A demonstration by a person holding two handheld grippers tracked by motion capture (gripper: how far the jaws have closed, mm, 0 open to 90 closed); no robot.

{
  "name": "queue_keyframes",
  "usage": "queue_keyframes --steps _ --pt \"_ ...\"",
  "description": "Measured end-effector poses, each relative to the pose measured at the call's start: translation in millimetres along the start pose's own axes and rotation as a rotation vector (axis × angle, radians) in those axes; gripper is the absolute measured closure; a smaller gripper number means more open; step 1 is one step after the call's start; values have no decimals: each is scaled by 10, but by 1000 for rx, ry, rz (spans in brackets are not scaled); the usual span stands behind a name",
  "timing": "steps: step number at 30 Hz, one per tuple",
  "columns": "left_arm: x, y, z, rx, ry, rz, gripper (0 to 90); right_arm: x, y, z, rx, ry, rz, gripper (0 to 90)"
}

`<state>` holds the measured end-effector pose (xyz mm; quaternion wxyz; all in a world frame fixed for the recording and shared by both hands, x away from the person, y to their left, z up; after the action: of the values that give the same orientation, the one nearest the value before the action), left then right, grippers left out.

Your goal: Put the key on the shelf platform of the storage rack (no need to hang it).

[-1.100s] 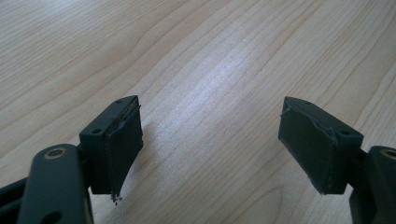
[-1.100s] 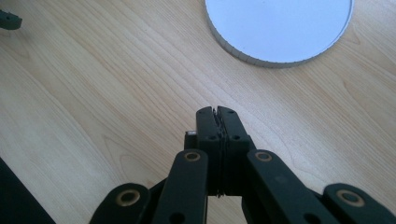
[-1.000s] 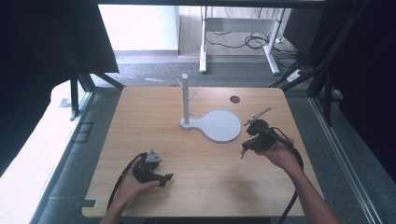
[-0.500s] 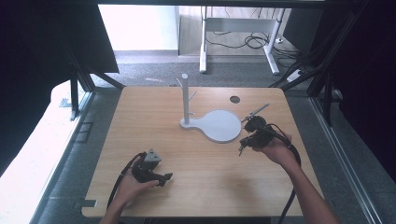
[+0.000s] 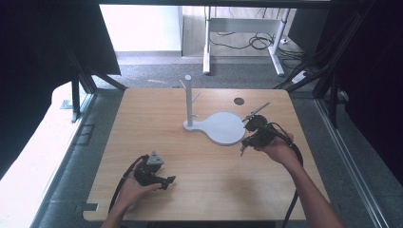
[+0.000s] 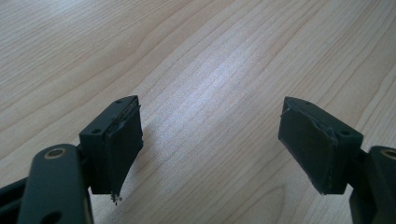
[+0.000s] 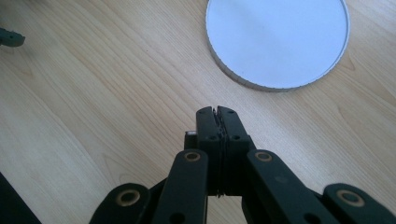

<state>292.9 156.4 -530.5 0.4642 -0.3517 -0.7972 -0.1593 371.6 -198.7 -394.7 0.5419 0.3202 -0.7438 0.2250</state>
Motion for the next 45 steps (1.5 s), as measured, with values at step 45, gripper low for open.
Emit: queue_keyframes --steps 45 --pt "3 3 4 3 5 2 219 -6 -35 -370 10 8 10 896"
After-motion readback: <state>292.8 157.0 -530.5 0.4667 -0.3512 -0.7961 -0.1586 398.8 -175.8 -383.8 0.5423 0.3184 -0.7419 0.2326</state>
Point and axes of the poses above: each handheld gripper's, and its own axes: x roughly backward along the jaws, z roughly out of its underside, y roughly to its left, the point moved 1 cm from there along -x, roughly forward along the jaws, and after that the axes turned 8 degrees about y, right-handed, at the moved point
